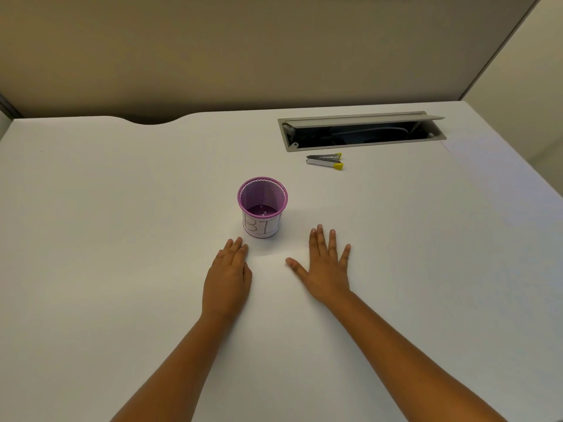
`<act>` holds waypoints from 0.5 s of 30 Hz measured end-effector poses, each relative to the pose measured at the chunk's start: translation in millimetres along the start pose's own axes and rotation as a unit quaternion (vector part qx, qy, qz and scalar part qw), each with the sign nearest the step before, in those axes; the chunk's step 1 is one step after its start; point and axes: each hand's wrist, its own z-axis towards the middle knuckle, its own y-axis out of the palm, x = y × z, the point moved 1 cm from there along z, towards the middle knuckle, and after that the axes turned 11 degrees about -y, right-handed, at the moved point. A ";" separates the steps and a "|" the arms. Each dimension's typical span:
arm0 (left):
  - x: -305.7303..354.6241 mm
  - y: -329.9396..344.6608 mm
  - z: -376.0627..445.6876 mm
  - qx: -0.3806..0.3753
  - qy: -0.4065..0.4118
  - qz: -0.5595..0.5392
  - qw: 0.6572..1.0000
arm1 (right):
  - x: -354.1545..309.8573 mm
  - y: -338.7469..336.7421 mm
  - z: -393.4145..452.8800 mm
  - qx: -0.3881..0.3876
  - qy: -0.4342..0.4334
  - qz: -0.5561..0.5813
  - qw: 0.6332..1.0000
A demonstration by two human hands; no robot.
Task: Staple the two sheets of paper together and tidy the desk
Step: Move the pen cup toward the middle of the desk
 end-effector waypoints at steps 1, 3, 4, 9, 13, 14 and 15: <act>-0.1 0.0 -0.1 -0.002 0.002 0.001 1.000 | 1.6 -0.9 -1.3 0.005 -0.005 0.014 1.000; -0.6 0.1 0.0 -0.002 0.004 0.003 1.000 | 5.5 -2.0 -7.0 0.030 0.005 0.054 0.998; -0.8 0.1 -0.1 -0.002 0.003 0.003 1.000 | 7.0 -2.7 -10.2 0.045 0.018 0.075 0.996; -1.1 1.4 0.1 0.001 0.002 0.005 1.000 | 8.8 -3.7 -12.9 0.074 0.034 0.106 0.991; -0.2 0.9 0.0 0.005 0.002 0.008 1.000 | 1.2 -12.0 -1.7 0.085 -0.020 0.134 0.987; -0.2 0.9 -0.3 0.006 0.002 0.007 1.000 | -0.9 -13.0 0.8 0.079 -0.035 0.127 0.988; -0.3 0.9 -0.6 0.007 0.002 0.007 1.000 | -3.4 -14.6 2.6 0.077 -0.041 0.127 0.988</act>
